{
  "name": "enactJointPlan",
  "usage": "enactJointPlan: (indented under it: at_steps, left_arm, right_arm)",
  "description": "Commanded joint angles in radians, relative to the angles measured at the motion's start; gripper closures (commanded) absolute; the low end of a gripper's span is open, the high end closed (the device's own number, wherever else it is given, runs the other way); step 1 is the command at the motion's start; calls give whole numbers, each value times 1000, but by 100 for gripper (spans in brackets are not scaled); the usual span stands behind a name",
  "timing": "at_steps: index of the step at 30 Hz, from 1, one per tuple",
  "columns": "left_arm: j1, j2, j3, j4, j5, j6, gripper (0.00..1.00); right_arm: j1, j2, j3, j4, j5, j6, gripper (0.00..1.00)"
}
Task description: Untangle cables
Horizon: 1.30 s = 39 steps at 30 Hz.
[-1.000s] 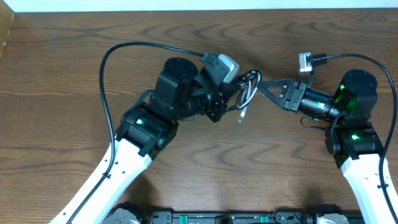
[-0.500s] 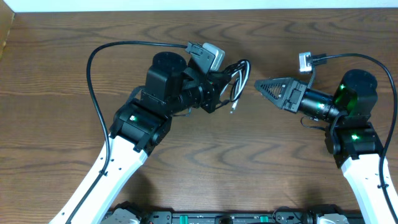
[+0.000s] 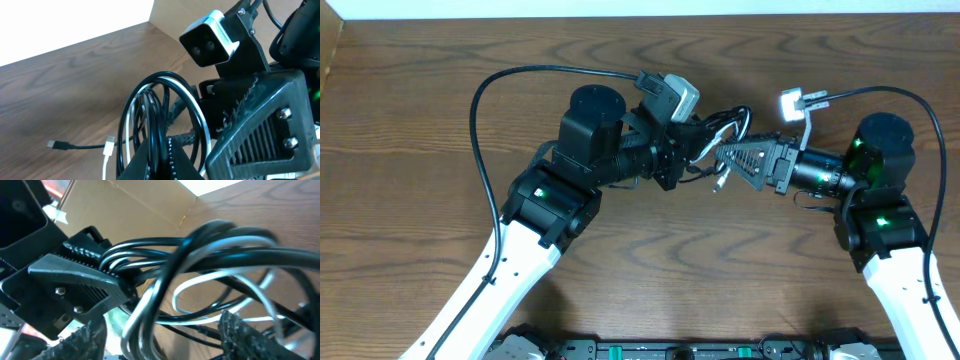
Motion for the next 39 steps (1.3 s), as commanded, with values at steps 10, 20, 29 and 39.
enactJointPlan:
  at_steps: [10,20,29,39]
  left_arm:
    - [-33,-2,15,9,29,-28,93]
    - [44,-17,15,-50,13,-27,92]
    - [73,-70,15,-74,163,63,93]
    - [81,-123,15,-66,185,116,92]
  right_arm:
    - [13,-5,8,2,-13,-42,99]
    - [-81,-5,8,-207,93,-42,99]
    - [-187,-5,8,-351,170,-42,99]
    - [-195,-5,8,-447,240,-69,99]
